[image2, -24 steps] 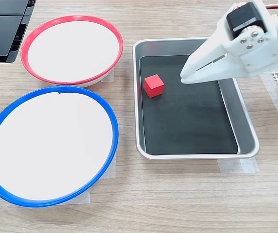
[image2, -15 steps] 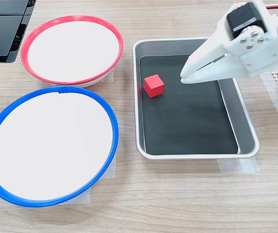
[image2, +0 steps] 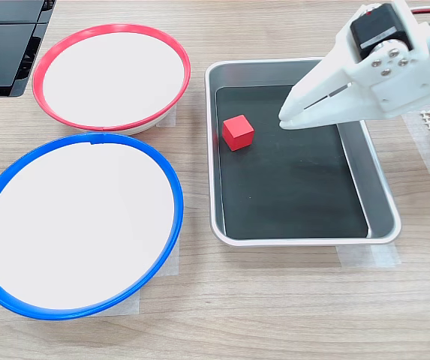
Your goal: Move a red block from tray to red dish
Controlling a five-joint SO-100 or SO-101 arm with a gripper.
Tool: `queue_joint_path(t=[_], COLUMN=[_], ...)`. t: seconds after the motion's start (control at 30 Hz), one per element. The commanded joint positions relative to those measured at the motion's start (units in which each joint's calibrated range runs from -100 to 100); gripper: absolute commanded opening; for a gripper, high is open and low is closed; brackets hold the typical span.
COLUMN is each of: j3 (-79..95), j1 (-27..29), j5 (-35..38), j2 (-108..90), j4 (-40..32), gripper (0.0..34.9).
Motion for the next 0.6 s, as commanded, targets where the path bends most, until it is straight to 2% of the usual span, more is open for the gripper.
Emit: queue_joint_path(t=[0.0, 0.33, 0.47, 0.57], j3=[0.00, 0.00, -0.46, -13.47], j1=[-0.05, -0.14, -2.02, 1.18], j5=[-0.15, -0.05, 0.29, 8.25], j2=[-0.26, -0.26, 2.05, 17.40], j4=[0.11, 0.11, -0.71, 3.08], gripper=[0.4, 0.4, 0.2, 0.2])
